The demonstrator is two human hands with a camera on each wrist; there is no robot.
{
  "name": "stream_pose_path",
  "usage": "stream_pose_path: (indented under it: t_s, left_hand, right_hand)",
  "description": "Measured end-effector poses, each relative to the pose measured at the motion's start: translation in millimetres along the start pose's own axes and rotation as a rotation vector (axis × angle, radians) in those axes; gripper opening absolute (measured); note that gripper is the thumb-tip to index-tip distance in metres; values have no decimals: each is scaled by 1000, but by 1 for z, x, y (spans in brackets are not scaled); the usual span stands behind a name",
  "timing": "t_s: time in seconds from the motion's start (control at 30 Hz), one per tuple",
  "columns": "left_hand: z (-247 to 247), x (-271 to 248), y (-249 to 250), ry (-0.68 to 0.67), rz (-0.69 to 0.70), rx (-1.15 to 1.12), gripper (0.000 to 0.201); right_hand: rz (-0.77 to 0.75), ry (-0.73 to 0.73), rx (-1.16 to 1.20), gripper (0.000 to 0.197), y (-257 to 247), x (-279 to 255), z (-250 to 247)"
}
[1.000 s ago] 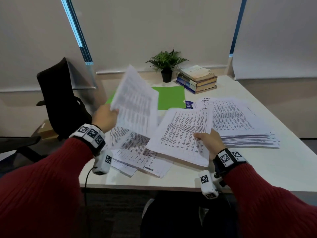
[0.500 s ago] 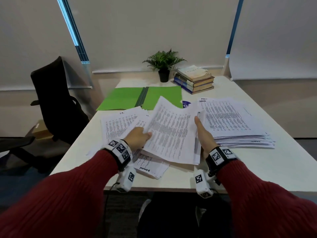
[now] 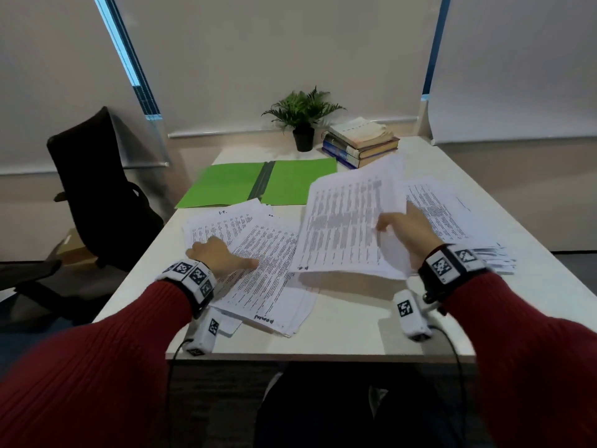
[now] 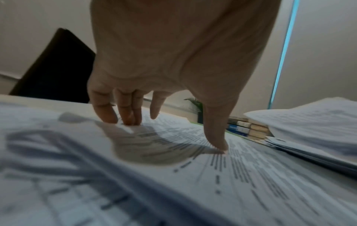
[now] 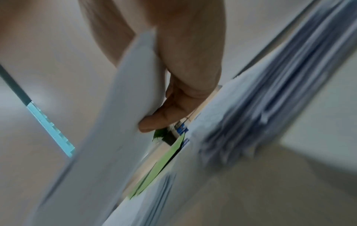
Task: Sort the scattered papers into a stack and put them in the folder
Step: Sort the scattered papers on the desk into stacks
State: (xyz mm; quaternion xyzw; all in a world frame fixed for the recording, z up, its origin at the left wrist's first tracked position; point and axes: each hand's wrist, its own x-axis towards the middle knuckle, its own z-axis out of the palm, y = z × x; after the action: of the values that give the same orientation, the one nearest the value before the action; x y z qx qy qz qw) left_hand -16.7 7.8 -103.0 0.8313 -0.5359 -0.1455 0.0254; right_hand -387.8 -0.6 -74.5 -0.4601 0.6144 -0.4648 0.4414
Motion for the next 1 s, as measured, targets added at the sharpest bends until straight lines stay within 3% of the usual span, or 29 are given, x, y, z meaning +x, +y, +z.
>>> stream_pose_path:
  t_s: [0.03,0.1,0.23,0.3,0.33,0.4,0.47,0.57,0.67,0.8,0.9,1.0]
  left_hand:
    - [0,3,-4,-24,-13,23,125]
    - [-2,2,-5,-41,-7,-16,105]
    - [-6,-1,2,-61,-29,-142,75]
    - [-7,2,2,-68,-45,-175,76]
    - [-8,4,2,-70,-42,-187,83]
    - [-7,9,1,-61,-51,-209,92]
    - [-7,9,1,-58,-61,-215,77]
    - [-8,4,5,-38,-60,-230,67]
    - [-11,4,9,-72,-51,-210,73]
    - [-14,5,13,-127,-63,-272,76]
    - [-15,-3,18,-160,-27,-259,61]
    - [-23,-12,19,-108,50,-313,38]
  right_hand:
    - [-10,29,4,43,-7,6,-11]
    - [-27,48,-9,36,-17,18,-30]
    - [60,101,-92,60,-11,60,-71]
    - [85,106,-186,26,-9,70,-86]
    - [104,107,-246,20,-7,75,-94]
    - [135,94,-380,33,-4,81,-105]
    - [150,113,-471,63,0,86,-109]
    - [158,158,-603,71,4,90,-112]
    - [111,207,-765,62,6,86,-111]
    - [36,300,-958,74,7,76,-92]
    - [-162,258,-893,60,7,57,-63]
    - [-255,77,-669,47,12,28,-25]
